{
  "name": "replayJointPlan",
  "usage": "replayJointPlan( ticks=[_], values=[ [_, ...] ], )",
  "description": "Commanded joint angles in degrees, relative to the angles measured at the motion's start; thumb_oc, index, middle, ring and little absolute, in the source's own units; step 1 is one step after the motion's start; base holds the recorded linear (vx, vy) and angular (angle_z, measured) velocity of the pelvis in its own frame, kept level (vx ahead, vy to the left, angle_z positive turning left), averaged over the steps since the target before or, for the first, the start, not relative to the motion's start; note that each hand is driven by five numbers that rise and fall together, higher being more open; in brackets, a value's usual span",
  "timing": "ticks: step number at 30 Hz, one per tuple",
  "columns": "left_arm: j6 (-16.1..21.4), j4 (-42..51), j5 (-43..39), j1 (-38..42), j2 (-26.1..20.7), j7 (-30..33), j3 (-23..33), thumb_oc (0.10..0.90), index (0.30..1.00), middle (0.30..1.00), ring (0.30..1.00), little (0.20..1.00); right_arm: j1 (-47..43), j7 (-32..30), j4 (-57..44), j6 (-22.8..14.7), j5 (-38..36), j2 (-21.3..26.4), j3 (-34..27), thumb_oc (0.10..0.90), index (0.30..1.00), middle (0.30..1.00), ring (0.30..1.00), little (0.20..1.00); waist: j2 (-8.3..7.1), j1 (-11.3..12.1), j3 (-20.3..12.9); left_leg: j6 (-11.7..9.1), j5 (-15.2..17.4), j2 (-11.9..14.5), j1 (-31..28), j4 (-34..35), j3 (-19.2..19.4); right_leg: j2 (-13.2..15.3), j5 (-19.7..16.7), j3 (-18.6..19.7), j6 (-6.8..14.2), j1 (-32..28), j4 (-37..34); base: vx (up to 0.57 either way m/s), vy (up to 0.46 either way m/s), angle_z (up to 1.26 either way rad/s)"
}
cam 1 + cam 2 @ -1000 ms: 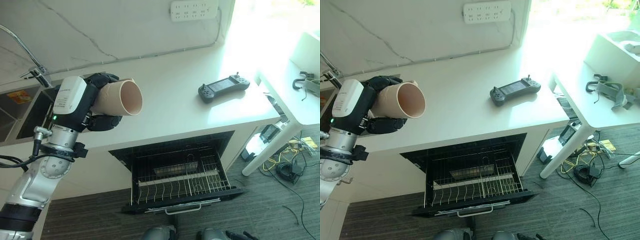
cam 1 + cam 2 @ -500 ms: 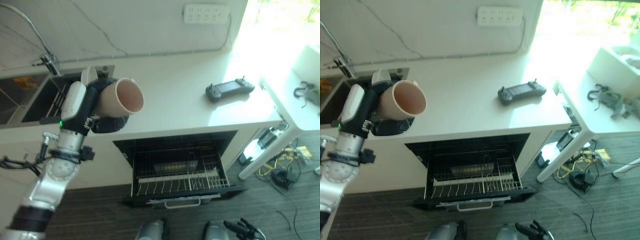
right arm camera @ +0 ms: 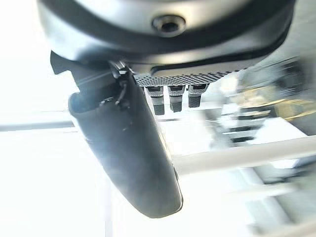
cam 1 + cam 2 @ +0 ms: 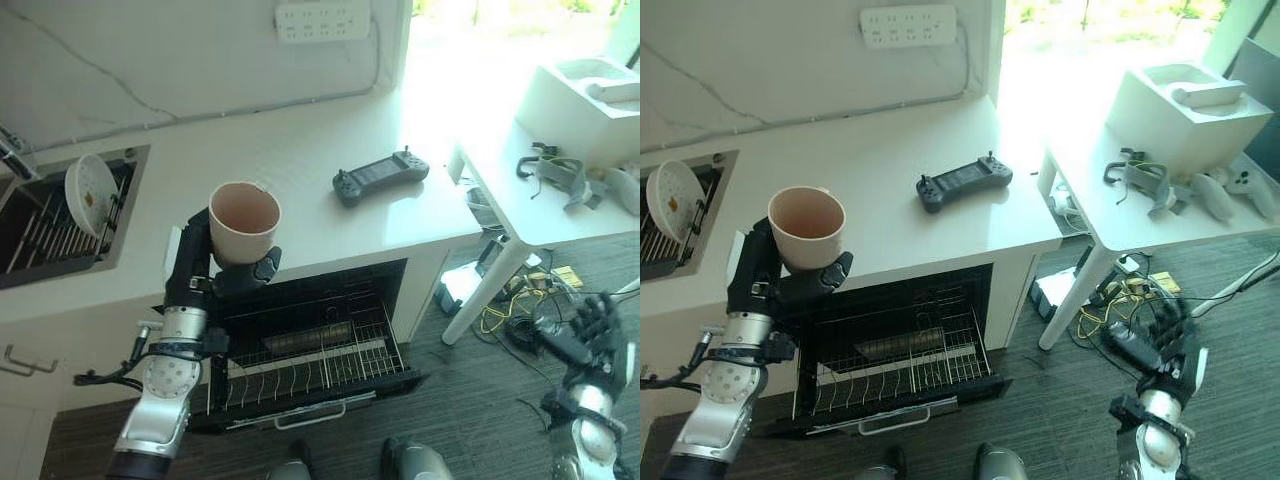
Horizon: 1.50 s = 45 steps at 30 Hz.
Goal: Place the dishes in the dishwasher.
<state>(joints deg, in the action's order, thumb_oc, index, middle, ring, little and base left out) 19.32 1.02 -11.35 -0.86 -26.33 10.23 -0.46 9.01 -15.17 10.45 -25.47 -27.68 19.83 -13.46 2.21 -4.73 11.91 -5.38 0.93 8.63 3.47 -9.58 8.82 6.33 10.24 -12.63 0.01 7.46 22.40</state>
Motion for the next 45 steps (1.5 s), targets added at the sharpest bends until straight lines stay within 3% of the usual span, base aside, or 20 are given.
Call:
replayJointPlan(
  ticks=[1, 7, 8, 10, 11, 13, 16, 20, 26, 32, 45],
  values=[
    [7.63, 3.07, -4.35, 5.59, -0.99, 0.59, 1.56, 0.400, 0.300, 0.300, 0.300, 0.300, -3.97, -1.82, -5.33, -9.54, 6.13, 2.70, -0.92, 0.800, 0.900, 0.900, 0.900, 0.900, -0.40, -0.14, -1.70, 3.22, 14.61, -0.46, -0.84, -7.61, 1.26, 2.22, 5.86, 0.08, 4.70, -5.67, -5.21, 0.00, 0.025, -0.18],
    [7.35, 2.00, -5.69, 6.08, 3.02, 7.62, -0.41, 0.400, 0.300, 0.300, 0.300, 0.300, -5.14, 9.13, -15.78, -10.08, 0.65, 2.64, 4.67, 0.800, 0.900, 0.900, 0.900, 0.900, -0.74, -0.78, -2.00, 3.64, 14.91, -0.80, -1.53, -7.61, 1.92, 2.16, 5.39, 1.27, 4.78, -5.51, -5.21, -0.02, 0.012, -0.10],
    [7.41, 1.10, -3.52, 7.36, 4.24, 10.94, -2.24, 0.400, 0.300, 0.300, 0.300, 0.300, -6.31, 15.37, -18.36, -9.95, -2.97, 2.27, 8.79, 0.800, 0.900, 0.900, 0.900, 0.900, -0.95, -0.86, -2.11, 3.81, 15.00, -0.98, -1.72, -7.61, 2.00, 2.11, 5.25, 1.76, 4.78, -5.44, -5.21, -0.02, -0.001, -0.23],
    [7.77, 0.77, -0.44, 8.22, 5.22, 14.96, -3.88, 0.400, 0.300, 0.300, 0.300, 0.300, -7.37, 18.36, -20.48, -9.30, -4.49, 2.04, 12.30, 0.800, 0.900, 0.900, 0.900, 0.900, -1.13, -0.73, -2.25, 3.90, 15.07, -1.07, -1.75, -7.61, 2.04, 2.12, 5.18, 2.05, 4.81, -5.35, -5.21, -0.05, -0.011, -0.08],
    [8.87, 0.13, 3.44, 9.15, 6.16, 20.29, -6.02, 0.400, 0.300, 0.300, 0.300, 0.300, -8.84, 20.79, -22.71, -8.08, -5.29, 1.98, 16.72, 0.800, 0.900, 0.900, 0.900, 0.900, -1.34, -0.45, -2.58, 3.94, 14.86, -1.11, -1.55, -7.61, 2.10, 2.16, 4.88, 2.24, 4.82, -5.01, -5.21, -0.05, -0.023, -0.02],
    [8.84, -0.37, 9.11, 11.10, 7.01, 27.20, -8.84, 0.400, 0.300, 0.300, 0.300, 0.300, -11.64, 20.97, -24.35, -6.63, -5.55, 2.15, 22.73, 0.800, 0.900, 0.900, 0.900, 0.900, -1.55, 0.25, -2.89, 4.07, 14.90, -1.23, -1.76, -7.61, 2.07, 2.27, 4.87, 2.31, 4.80, -5.17, -5.21, -0.03, -0.024, -0.03],
    [9.17, -1.11, 13.45, 12.83, 7.51, 30.99, -11.18, 0.400, 0.300, 0.300, 0.300, 0.300, -14.19, 19.94, -24.52, -6.57, -4.43, 2.02, 26.86, 0.800, 0.900, 0.900, 0.900, 0.900, -1.80, 0.97, -2.95, 4.11, 15.19, -1.30, -2.28, -7.61, 2.00, 2.47, 5.05, 2.18, 4.95, -5.79, -5.21, 0.01, -0.024, -0.04],
    [8.04, -1.88, 17.51, 15.51, 8.09, 34.42, -14.81, 0.400, 0.300, 0.300, 0.300, 0.300, -19.83, 17.78, -23.76, -3.48, -4.50, 1.11, 32.45, 0.800, 0.900, 0.900, 0.900, 0.900, -2.19, 2.55, -3.66, 4.19, 15.31, -1.50, -2.21, -7.61, 1.47, 2.77, 5.08, 1.61, 4.90, -6.10, -5.21, 0.02, -0.026, 0.04],
    [6.49, -3.82, 20.76, 17.93, 8.44, 37.19, -17.62, 0.400, 0.300, 0.300, 0.300, 0.300, -25.37, 13.94, -21.54, -1.43, -4.92, -0.86, 35.62, 0.800, 0.900, 0.900, 0.900, 0.900, -2.46, 3.97, -4.10, 4.17, 15.26, -1.68, -2.13, -7.61, 0.36, 2.67, 5.32, 1.07, 4.60, -6.77, -5.21, 0.00, -0.017, 0.07],
    [4.51, -5.24, 21.98, 18.99, 8.26, 38.20, -18.71, 0.400, 0.300, 0.300, 0.300, 0.300, -29.08, 13.84, -20.57, 1.30, -4.95, -1.69, 37.08, 0.800, 0.900, 0.900, 0.900, 0.900, -2.56, 5.00, -4.39, 4.08, 15.33, -1.95, -2.07, -7.61, -0.54, 2.57, 5.62, 0.65, 4.38, -7.22, -5.21, -0.01, -0.023, 0.16],
    [5.31, -9.69, 22.36, 21.28, 9.65, 39.57, -21.96, 0.400, 0.300, 0.300, 0.300, 0.300, -36.32, 12.94, -15.59, 6.88, -7.07, -4.38, 41.04, 0.800, 0.900, 0.900, 0.900, 0.900, -2.69, 6.97, -4.47, 3.87, 15.06, -2.21, -1.90, -7.61, -2.09, 2.48, 5.99, -0.24, 3.76, -7.94, -5.21, -0.01, -0.016, 0.07]
  ],
)
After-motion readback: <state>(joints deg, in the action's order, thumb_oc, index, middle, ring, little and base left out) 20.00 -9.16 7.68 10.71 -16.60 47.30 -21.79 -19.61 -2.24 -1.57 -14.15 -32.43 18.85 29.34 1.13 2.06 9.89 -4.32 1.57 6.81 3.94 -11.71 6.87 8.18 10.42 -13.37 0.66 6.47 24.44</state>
